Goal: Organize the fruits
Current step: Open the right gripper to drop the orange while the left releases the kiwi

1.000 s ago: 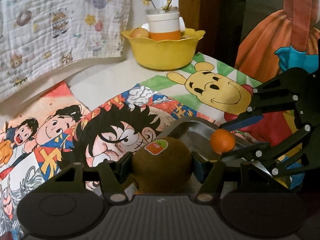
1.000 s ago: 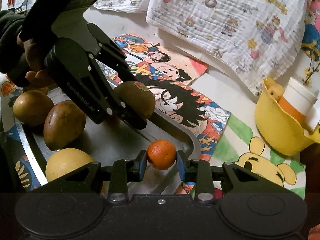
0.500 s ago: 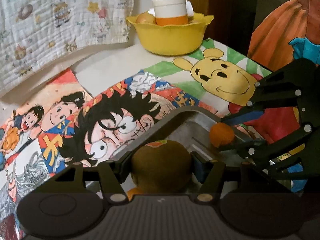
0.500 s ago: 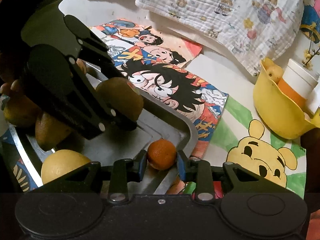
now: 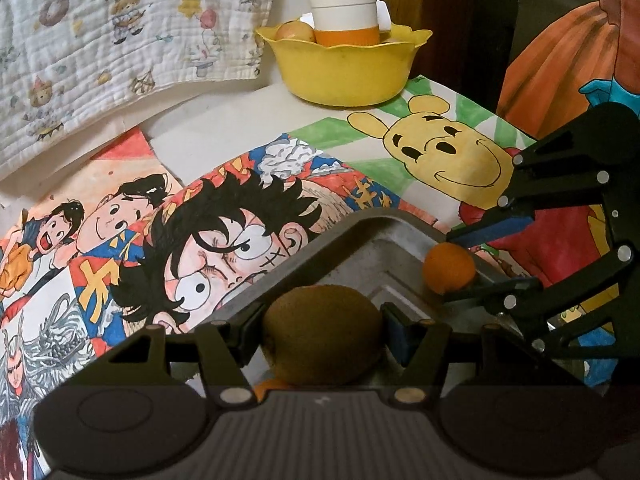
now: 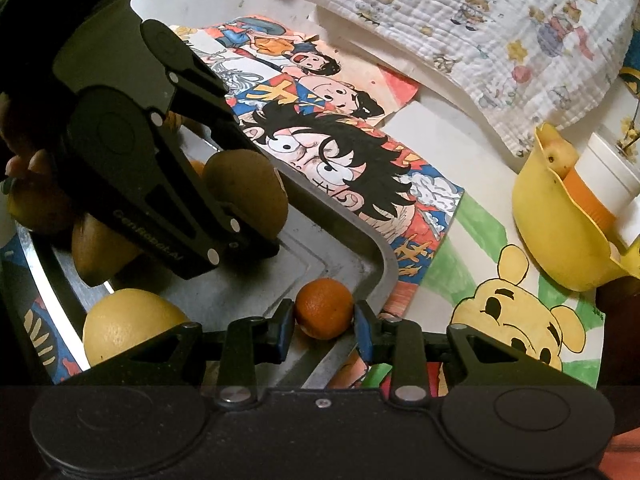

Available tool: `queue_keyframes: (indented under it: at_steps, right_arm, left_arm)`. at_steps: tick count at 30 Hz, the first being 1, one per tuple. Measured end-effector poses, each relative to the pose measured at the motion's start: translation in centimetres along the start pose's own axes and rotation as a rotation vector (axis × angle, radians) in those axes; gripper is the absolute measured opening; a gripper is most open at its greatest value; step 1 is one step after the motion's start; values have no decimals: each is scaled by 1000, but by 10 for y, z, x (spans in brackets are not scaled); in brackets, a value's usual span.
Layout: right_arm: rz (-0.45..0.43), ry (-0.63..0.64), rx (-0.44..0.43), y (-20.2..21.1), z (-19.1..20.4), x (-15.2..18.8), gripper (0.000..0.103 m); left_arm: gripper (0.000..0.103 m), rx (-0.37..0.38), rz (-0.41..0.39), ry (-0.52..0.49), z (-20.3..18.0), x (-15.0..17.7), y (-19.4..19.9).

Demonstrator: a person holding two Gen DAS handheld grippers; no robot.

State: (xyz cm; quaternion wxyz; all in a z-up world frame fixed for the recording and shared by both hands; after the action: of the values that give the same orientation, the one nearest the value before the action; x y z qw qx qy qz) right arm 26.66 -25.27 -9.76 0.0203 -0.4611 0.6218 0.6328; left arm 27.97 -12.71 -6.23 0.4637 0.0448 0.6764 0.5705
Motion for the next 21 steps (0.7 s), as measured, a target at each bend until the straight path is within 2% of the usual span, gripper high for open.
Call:
queue_keyframes:
  at_steps: [11, 18, 21]
  right_arm:
    - [-13, -24, 7, 1, -1, 1, 35]
    - [-44, -69, 38, 5, 1, 6, 36]
    - [-50, -84, 60, 8, 2, 7, 39]
  left_arm:
    - [71, -34, 29, -39, -3, 6, 7]
    - [76, -46, -14, -20, 1, 7, 21]
    - [78, -50, -29, 3, 5, 9, 27]
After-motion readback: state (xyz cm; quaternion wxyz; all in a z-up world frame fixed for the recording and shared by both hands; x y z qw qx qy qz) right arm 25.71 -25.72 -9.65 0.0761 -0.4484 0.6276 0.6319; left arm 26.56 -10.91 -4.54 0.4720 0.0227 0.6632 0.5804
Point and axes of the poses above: each gripper's, at about its wrist camera, not at the fingertips, and y roughly against the way its jaws point, z to its left, x to its underside, the point moved 3 cm from there along -y, roughly the way its jaws point, and after that the axes turned 7 degrees about -y, right-handed, at the moved point
